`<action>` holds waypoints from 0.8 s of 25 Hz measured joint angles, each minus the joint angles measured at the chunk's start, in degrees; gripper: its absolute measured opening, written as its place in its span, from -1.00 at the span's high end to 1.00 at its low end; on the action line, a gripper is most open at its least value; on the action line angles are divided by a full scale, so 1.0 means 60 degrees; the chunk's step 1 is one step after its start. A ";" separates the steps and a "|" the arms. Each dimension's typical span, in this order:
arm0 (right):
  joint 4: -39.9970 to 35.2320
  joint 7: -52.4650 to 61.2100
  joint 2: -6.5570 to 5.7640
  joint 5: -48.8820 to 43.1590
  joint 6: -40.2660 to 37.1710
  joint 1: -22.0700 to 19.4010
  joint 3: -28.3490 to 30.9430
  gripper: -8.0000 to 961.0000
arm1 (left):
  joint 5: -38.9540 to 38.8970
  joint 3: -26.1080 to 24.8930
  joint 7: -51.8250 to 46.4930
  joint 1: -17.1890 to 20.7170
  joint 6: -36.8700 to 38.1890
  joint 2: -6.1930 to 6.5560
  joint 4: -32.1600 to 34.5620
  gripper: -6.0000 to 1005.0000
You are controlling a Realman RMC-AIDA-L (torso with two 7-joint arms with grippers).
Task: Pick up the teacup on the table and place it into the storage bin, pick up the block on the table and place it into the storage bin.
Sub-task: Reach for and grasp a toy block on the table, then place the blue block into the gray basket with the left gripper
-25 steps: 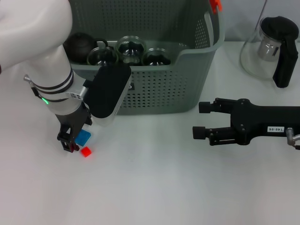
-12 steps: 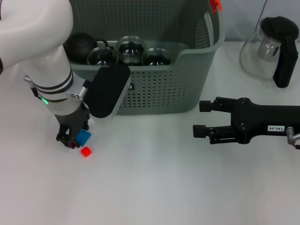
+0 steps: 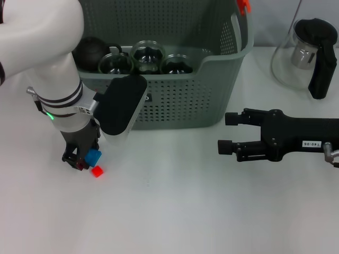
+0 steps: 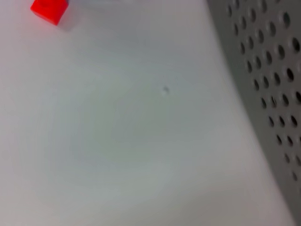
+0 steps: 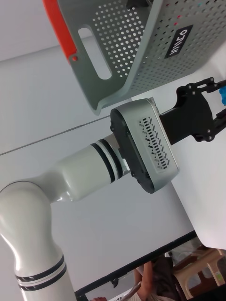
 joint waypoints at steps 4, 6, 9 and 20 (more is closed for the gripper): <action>0.0001 -0.0005 0.0000 0.0000 0.0000 0.0015 0.0002 -0.97 | 0.0000 -0.0019 -0.0018 -0.0015 0.0060 0.0000 0.0013 0.05; 0.0001 -0.0013 0.0000 -0.0001 0.0000 0.0012 0.0002 -0.97 | 0.0000 -0.0020 -0.0047 -0.0032 0.0153 0.0000 0.0033 0.05; 0.0001 -0.0029 0.0000 0.0013 0.0000 -0.0014 0.0002 -0.97 | -0.0002 -0.0100 -0.0115 -0.0080 0.0340 -0.0001 0.0079 0.06; 0.0001 -0.0092 -0.0097 0.0112 -0.0139 -0.0114 -0.0053 -0.97 | -0.0080 -0.2035 -0.0230 0.0119 0.2790 -0.0164 0.2001 0.18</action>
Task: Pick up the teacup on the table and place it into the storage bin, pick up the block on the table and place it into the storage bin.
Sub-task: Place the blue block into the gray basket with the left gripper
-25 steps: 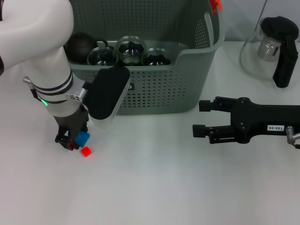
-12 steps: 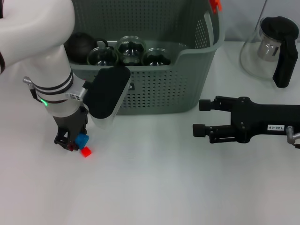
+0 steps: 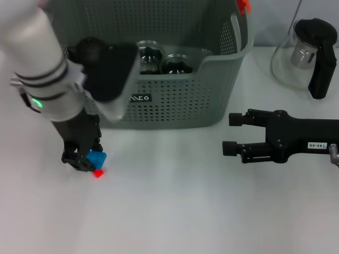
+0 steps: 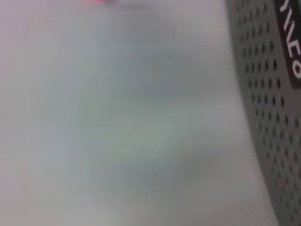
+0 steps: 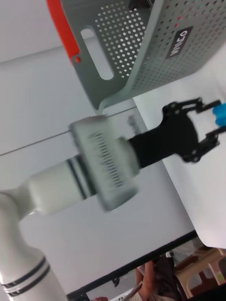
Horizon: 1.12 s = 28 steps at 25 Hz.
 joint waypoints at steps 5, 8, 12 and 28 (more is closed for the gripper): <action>-0.0013 -0.0004 -0.0179 -0.0058 -0.0257 -0.0068 -0.0134 -0.97 | -0.0650 -0.2339 0.0054 -0.0011 0.2484 -0.0195 0.1292 0.15; -0.0057 -0.0027 -0.0340 -0.0069 -0.0499 -0.0141 -0.0197 -0.97 | -0.1613 -0.3644 -0.0103 -0.0016 0.3535 -0.0295 0.2031 0.14; -0.0118 -0.0102 -0.0511 -0.0077 -0.0771 -0.0208 -0.0296 -0.97 | -0.3159 -0.4216 -0.0930 0.0139 0.3683 -0.0378 0.2942 0.12; -0.0132 -0.0224 -0.0652 -0.0083 -0.0953 -0.0112 -0.0547 -0.96 | -0.3022 -0.3808 -0.5737 -0.0668 -0.3426 0.0490 0.1170 0.04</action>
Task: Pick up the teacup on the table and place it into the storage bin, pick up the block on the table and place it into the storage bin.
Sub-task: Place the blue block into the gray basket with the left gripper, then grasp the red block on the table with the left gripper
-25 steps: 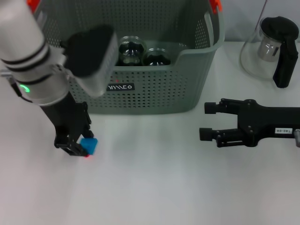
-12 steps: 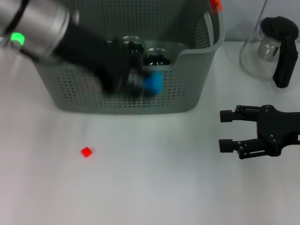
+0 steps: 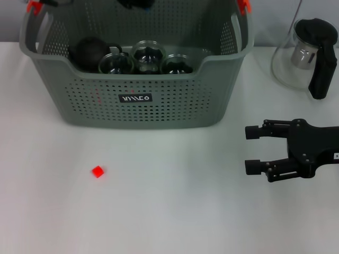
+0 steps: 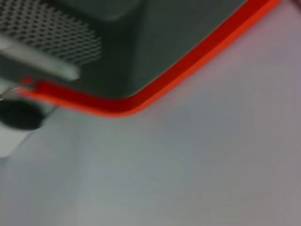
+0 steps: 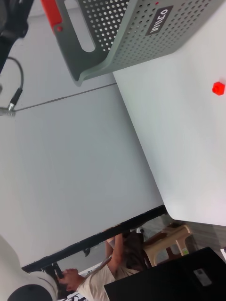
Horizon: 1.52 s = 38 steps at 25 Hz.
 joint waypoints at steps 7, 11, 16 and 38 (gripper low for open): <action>-0.0001 0.0020 0.0008 0.0009 0.0007 0.0003 0.0001 -0.97 | 0.2112 0.0823 -0.1038 -0.0153 -0.1109 -0.0364 -0.0192 0.00; -0.0001 0.0013 0.0019 0.0014 0.0010 0.0002 0.0001 -0.97 | 0.2291 0.0912 -0.1083 -0.0164 -0.1284 -0.0485 -0.0195 -0.02; -0.0001 0.0006 0.0020 0.0017 0.0002 -0.0020 0.0001 -0.97 | 0.2303 0.0876 -0.1118 -0.0146 -0.1027 -0.0464 0.0018 -0.16; 0.0001 -0.0038 -0.0004 0.0016 0.0043 -0.0034 0.0018 -0.97 | 0.1299 0.3206 -0.0234 0.3865 0.5270 -0.1201 0.5437 -0.85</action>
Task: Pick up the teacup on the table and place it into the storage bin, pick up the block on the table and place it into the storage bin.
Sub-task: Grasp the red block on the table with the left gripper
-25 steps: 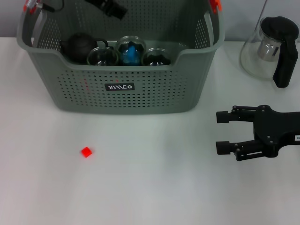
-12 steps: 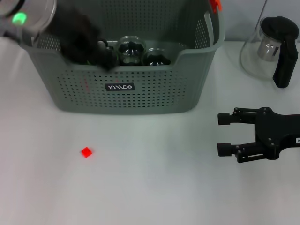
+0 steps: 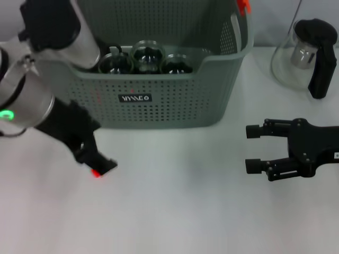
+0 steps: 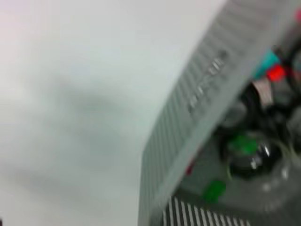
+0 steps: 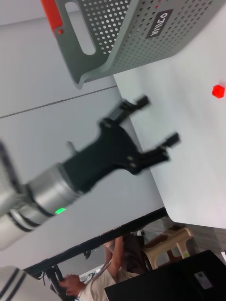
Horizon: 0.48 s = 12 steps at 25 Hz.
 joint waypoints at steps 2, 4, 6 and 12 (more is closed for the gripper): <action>0.0000 -0.0002 -0.0007 0.0000 -0.0014 -0.0010 -0.0002 -0.97 | 0.0054 0.0239 -0.0321 0.0227 -0.0046 -0.0006 -0.0226 -0.85; 0.0000 -0.0004 -0.0010 0.0000 -0.0031 -0.0017 -0.0003 -0.97 | 0.0057 0.0251 -0.0562 0.0300 -0.0163 -0.0012 -0.0603 -0.85; 0.0000 -0.0005 -0.0010 -0.0001 -0.0036 -0.0032 -0.0003 -0.97 | 0.0076 0.0285 -0.0806 0.0317 -0.0308 -0.0007 -0.1039 -0.85; 0.0000 -0.0005 -0.0030 -0.0001 -0.0036 -0.0048 -0.0003 -0.96 | 0.0655 0.0720 -0.1348 0.0234 -0.1125 0.0003 -0.2496 -0.85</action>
